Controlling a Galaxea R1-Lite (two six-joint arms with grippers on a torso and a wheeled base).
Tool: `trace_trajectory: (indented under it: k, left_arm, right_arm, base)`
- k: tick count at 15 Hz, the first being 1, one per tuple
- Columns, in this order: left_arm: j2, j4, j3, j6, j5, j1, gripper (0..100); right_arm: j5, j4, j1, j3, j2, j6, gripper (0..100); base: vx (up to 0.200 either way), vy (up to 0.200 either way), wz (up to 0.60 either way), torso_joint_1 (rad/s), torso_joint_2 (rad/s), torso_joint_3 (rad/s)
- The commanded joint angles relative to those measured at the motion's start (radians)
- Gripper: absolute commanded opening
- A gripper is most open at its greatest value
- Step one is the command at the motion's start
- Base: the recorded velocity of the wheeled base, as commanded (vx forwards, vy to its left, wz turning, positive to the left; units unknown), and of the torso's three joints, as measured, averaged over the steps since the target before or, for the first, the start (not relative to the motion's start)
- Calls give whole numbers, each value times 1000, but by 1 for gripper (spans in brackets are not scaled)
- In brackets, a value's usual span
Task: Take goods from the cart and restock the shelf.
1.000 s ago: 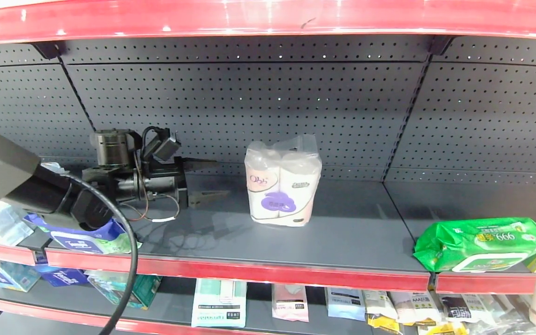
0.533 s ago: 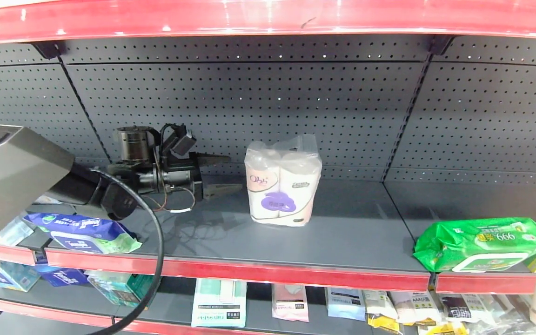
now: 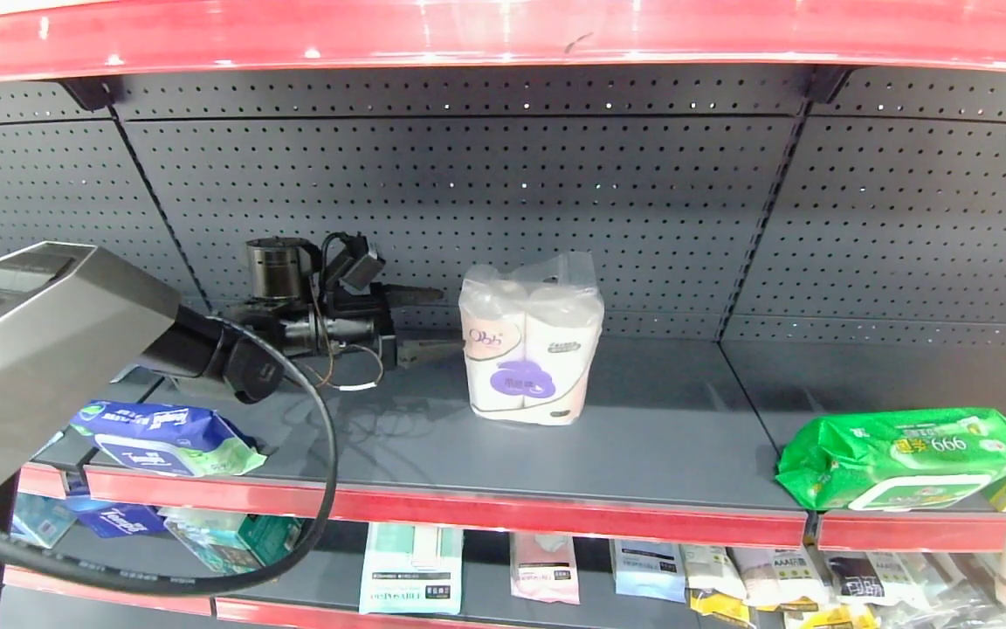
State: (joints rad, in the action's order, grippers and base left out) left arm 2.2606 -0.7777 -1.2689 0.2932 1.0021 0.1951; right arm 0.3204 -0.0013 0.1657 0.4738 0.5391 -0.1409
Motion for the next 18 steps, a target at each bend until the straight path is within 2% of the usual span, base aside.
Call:
trace_trajectory:
  k: [1, 8, 9, 18]
  left_arm:
    - [27, 1, -29, 0, 0, 9, 100]
    - [86, 3, -89, -11, -2, 29, 100]
    - [91, 0, -92, -34, -4, 43, 100]
    - [155, 1, -178, -35, -4, 75, 100]
  right_arm:
    - [2, 0, 0, 0, 1, 0, 0]
    - [0, 0, -14, -6, -4, -3, 0]
    - [0, 1, -14, -9, -2, -3, 0]
    - [0, 1, -14, -14, -2, -3, 0]
  base:
    - [0, 0, 0, 0, 0, 0]
    - [0, 0, 0, 0, 0, 0]
    - [0, 0, 0, 0, 0, 0]
    - [0, 0, 0, 0, 0, 0]
